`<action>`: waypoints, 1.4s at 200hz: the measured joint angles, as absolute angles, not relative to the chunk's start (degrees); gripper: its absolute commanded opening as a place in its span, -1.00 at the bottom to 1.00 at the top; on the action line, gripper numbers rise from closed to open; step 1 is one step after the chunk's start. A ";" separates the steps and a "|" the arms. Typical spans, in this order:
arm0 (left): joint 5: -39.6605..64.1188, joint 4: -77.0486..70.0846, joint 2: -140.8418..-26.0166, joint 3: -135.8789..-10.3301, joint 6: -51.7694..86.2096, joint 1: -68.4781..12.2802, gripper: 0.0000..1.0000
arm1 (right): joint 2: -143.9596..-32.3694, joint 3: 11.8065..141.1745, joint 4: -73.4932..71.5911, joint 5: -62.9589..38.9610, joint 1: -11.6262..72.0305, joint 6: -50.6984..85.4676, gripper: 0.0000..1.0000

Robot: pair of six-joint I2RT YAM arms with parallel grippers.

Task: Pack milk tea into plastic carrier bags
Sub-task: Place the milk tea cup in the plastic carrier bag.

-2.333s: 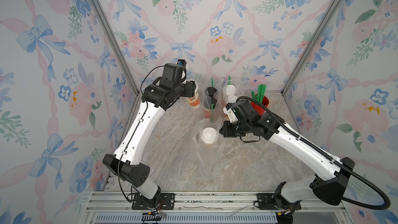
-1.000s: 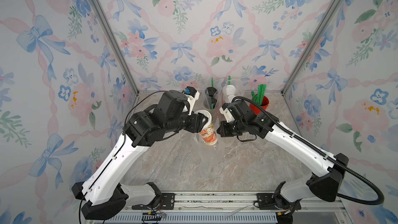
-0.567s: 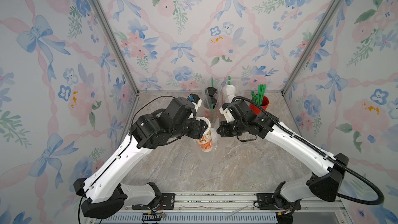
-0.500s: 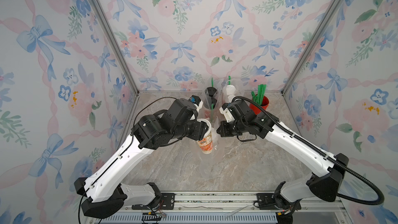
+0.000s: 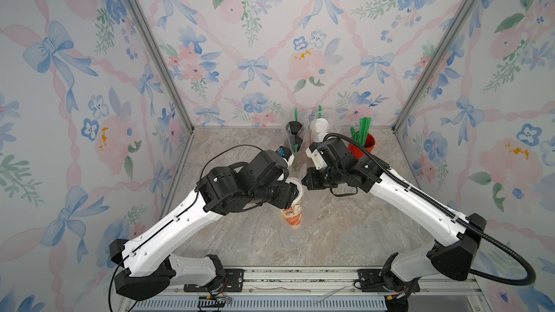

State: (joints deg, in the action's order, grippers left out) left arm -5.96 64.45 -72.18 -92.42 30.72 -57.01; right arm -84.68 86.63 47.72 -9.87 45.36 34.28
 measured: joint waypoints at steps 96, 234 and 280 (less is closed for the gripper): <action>-10.39 64.27 -75.35 -85.06 34.61 -60.36 -0.35 | -84.77 88.44 47.77 -9.89 45.47 34.48 -0.94; -9.96 59.68 -73.14 -75.94 36.69 -60.80 0.60 | -84.64 88.38 47.83 -9.89 45.47 34.50 -0.95; -9.63 59.24 -70.13 -78.28 36.64 -60.80 0.70 | -84.64 87.99 47.77 -9.89 45.47 34.54 -0.94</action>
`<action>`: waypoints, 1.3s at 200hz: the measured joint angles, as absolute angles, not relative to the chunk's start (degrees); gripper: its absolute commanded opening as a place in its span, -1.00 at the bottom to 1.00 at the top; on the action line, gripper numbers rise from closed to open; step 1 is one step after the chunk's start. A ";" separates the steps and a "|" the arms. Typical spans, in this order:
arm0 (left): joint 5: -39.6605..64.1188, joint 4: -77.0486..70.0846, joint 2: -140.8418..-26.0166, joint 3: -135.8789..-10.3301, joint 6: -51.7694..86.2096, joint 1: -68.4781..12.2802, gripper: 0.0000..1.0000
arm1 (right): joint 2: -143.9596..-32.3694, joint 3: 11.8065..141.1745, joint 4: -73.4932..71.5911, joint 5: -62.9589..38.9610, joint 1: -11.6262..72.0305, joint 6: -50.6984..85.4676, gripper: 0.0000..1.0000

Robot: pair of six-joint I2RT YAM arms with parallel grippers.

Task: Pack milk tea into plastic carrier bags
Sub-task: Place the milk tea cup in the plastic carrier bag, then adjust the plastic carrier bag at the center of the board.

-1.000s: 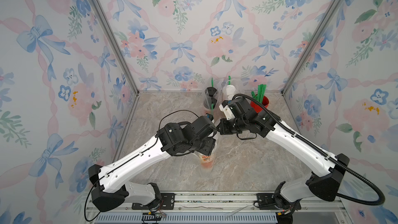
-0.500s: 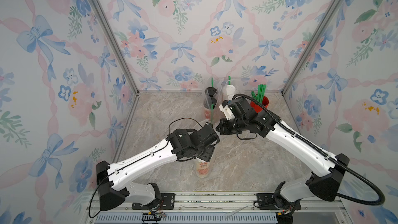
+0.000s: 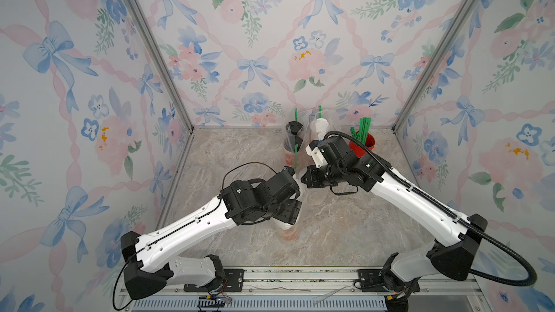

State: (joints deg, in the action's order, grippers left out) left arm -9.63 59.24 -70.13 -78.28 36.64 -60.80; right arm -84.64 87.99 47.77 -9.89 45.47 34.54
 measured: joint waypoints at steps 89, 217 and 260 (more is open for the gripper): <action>-10.46 59.83 -61.30 -79.77 36.03 -50.39 0.71 | -84.20 87.99 50.13 -10.79 45.95 35.64 0.01; 1.65 60.14 -61.84 -72.97 32.97 -47.53 -0.26 | -86.80 96.38 68.77 -8.03 53.69 35.35 -0.17; 2.48 60.12 -61.82 -72.97 32.25 -47.53 -0.71 | -87.68 98.85 72.16 -6.09 54.19 35.83 -0.78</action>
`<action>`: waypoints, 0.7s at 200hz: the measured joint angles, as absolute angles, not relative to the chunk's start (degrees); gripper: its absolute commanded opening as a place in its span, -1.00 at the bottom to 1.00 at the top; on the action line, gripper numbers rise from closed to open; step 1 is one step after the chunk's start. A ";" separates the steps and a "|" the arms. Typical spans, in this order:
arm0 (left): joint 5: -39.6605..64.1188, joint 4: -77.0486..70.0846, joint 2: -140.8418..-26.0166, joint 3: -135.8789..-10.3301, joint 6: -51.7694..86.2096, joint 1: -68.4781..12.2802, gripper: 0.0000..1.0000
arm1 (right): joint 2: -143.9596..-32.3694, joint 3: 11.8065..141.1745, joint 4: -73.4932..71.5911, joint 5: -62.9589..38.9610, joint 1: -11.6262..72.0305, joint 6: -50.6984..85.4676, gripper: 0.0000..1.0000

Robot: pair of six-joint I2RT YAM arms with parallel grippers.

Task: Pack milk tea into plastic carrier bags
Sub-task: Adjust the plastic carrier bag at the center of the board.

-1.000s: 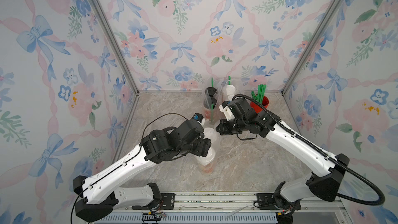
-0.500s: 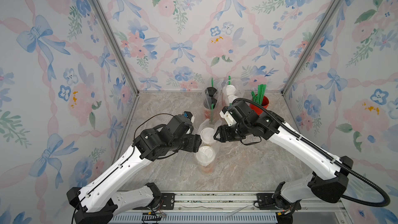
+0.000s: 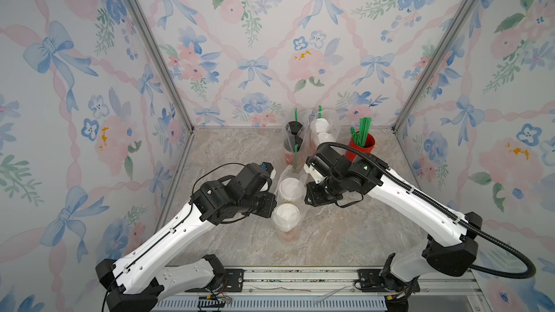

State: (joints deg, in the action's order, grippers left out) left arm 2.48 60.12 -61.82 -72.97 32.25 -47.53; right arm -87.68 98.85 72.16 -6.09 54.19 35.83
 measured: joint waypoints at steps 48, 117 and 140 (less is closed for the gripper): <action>2.39 60.12 -61.71 -74.54 31.73 -47.53 -1.00 | -87.68 100.42 72.82 -5.06 54.19 35.53 -1.00; 2.04 60.14 -61.67 -78.94 31.51 -47.53 -1.00 | -87.66 107.48 74.37 -2.90 54.22 35.07 -1.00; 1.96 60.12 -61.67 -79.18 31.42 -47.53 -1.00 | -87.66 107.42 74.87 -2.72 54.22 34.92 -1.00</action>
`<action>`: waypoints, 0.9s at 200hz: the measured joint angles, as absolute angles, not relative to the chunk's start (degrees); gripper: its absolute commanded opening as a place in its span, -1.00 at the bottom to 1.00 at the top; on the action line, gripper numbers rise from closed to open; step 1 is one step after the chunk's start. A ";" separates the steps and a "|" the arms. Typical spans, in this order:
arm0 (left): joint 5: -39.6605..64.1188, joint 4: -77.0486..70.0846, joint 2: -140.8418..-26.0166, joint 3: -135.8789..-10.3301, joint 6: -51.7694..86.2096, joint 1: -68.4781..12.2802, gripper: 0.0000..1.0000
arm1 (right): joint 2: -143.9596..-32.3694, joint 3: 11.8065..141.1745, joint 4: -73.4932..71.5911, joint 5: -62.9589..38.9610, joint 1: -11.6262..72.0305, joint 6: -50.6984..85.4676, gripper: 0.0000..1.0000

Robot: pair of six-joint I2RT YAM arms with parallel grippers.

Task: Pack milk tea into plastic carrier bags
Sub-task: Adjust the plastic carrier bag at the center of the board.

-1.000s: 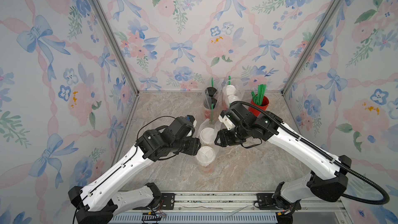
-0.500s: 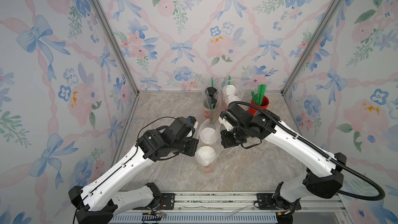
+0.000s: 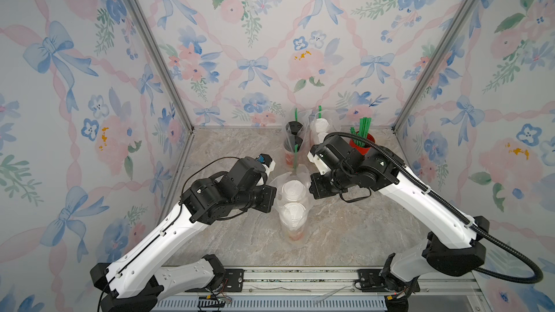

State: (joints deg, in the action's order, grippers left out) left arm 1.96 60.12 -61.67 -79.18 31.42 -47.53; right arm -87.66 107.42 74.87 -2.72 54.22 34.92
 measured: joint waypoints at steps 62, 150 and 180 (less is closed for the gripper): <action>3.05 60.10 -61.69 -78.54 31.05 -47.53 -0.60 | -87.61 104.20 74.81 -3.01 54.46 35.05 -0.47; 0.86 60.05 -64.23 -79.46 24.18 -46.83 0.39 | -86.76 104.25 73.54 -2.15 53.34 34.54 0.03; -0.19 59.68 -68.73 -82.00 19.46 -44.07 0.44 | -84.97 103.79 71.64 -1.56 48.45 33.41 0.03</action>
State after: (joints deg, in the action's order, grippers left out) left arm -0.19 59.68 -68.73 -82.00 19.46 -44.07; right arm -84.97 103.79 71.64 -1.56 48.45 33.41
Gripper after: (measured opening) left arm 0.717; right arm 0.514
